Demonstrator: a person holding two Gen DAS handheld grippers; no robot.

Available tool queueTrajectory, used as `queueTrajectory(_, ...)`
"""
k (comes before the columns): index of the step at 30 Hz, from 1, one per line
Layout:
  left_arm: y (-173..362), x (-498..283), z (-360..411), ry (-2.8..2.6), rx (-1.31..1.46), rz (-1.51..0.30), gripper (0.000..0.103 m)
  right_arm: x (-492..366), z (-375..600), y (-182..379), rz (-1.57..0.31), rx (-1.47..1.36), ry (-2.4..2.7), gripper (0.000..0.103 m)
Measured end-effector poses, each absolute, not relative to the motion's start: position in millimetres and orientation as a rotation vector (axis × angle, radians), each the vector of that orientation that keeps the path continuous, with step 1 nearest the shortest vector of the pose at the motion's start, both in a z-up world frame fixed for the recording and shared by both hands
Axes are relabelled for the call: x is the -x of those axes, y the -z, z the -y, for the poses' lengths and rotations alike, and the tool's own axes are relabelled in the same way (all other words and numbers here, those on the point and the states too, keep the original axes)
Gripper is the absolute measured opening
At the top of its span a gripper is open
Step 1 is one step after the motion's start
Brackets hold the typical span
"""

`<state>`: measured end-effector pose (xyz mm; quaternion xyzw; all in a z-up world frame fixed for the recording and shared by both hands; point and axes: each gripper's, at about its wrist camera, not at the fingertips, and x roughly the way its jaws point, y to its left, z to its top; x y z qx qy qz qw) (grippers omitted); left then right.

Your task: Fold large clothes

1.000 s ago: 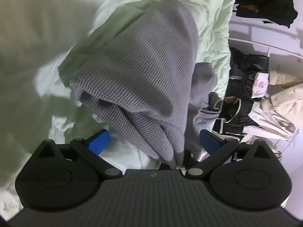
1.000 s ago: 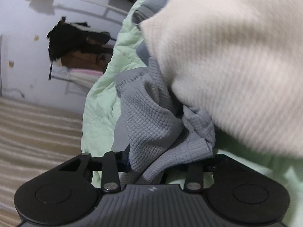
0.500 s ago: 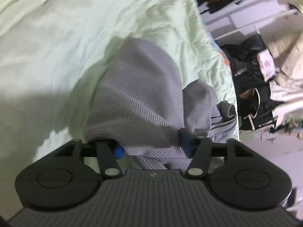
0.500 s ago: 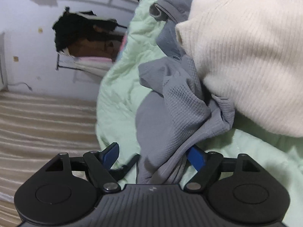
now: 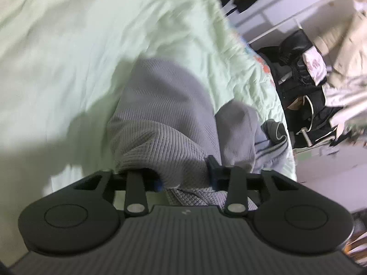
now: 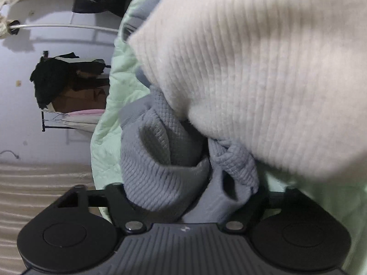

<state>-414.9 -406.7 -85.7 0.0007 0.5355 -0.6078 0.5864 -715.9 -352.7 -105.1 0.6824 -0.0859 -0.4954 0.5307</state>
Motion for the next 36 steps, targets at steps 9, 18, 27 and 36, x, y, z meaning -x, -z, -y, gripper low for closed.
queueTrajectory(9, -8, 389, 391, 1.507, 0.116, -0.819, 0.024, 667, 371, 17, 0.059, -1.255, 1.071, 0.043)
queueTrajectory(18, -40, 321, 277, 1.270, 0.023, -0.632, 0.019, 570, 367, -26, -0.029, -1.039, 0.747, 0.033)
queueTrajectory(27, 1, 220, 254, 0.969, -0.212, -1.130, 0.038, 552, 319, 43, -0.301, -1.200, 0.650, 0.032)
queueTrajectory(36, 61, 185, 284, 1.102, -0.190, -1.260, 0.081, 596, 309, 60, -0.317, -1.324, 0.756, 0.078)
